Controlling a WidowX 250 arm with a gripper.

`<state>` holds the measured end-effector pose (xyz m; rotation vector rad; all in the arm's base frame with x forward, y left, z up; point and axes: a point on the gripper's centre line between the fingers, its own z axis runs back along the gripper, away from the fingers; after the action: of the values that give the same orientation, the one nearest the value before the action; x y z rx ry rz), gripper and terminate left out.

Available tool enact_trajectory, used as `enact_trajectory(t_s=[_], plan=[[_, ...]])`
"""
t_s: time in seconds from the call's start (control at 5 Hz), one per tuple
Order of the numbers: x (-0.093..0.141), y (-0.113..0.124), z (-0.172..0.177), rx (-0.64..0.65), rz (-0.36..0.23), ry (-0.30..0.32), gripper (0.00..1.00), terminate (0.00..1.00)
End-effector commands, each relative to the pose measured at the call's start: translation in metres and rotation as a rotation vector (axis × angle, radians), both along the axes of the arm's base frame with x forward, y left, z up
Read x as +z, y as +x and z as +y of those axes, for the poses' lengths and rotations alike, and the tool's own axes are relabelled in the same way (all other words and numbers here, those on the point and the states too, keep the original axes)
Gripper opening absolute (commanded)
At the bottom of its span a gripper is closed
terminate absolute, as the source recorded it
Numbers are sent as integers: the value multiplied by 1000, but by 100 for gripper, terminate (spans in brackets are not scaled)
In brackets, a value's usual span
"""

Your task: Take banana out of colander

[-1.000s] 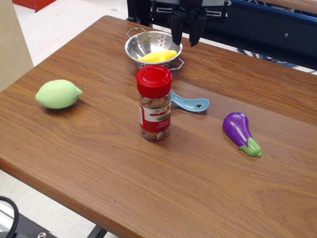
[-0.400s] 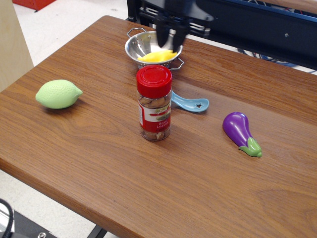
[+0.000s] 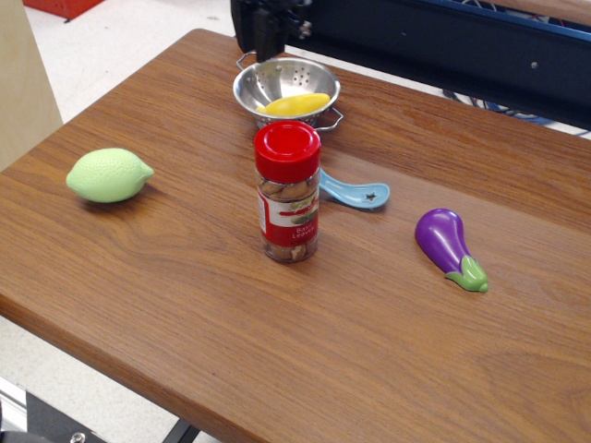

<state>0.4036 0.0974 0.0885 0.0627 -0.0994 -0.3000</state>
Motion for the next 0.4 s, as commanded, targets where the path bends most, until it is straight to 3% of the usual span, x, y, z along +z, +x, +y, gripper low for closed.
enact_trajectory(t_s=[0.0, 0.2], plan=[[7, 32, 4, -69, -89, -24, 100, 0], [9, 31, 1, -75, -99, -47, 0, 0]])
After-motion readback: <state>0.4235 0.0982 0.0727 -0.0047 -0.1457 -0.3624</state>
